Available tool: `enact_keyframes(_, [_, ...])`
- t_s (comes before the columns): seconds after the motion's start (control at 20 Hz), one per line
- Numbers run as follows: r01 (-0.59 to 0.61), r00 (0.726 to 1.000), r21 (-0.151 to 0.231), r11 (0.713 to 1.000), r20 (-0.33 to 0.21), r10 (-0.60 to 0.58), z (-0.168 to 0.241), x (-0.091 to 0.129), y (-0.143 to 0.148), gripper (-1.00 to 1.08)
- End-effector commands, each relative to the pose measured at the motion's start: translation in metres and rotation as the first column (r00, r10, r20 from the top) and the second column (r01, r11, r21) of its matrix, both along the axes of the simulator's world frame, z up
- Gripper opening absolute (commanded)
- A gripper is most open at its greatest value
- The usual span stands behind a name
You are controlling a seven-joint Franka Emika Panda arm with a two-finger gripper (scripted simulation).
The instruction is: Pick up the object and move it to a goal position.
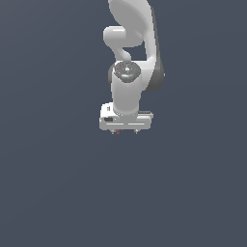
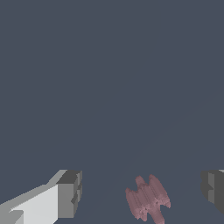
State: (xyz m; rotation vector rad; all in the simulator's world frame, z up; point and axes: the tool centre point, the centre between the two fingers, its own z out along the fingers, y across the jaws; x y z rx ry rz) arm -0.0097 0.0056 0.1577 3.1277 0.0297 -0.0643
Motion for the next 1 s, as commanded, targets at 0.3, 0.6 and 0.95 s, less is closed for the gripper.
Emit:
enact_keyframes(0.3, [0.019, 1.000, 0.018, 1.000, 0.010, -0.019, 0.0017, -0.0002, -0.0021, 1.00])
enact_keyframes(0.6, [0.020, 1.000, 0.026, 0.999, 0.014, -0.020, 0.0032, 0.0004, -0.0028, 1.00])
enact_keyframes(0.95, [0.067, 0.998, 0.024, 0.997, 0.014, -0.067, -0.0009, -0.0040, -0.0046, 1.00])
